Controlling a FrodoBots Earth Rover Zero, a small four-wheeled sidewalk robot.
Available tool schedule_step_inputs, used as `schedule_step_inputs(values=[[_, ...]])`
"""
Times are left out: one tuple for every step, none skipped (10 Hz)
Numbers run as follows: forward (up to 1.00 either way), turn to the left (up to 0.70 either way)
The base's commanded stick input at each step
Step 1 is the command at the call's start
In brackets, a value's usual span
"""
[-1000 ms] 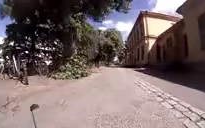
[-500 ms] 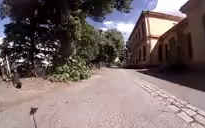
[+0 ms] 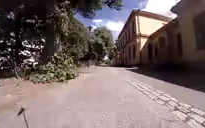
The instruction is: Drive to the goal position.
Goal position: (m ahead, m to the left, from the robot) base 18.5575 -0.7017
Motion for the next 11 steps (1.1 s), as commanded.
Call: schedule_step_inputs(values=[[0.85,0.0],[0.85,0.0],[0.85,0.0],[0.85,0.0],[0.85,0.0],[0.85,0.0],[0.85,0.0],[0.85,-0.26],[0.85,-0.34],[0.85,-0.34],[0.85,-0.34]])
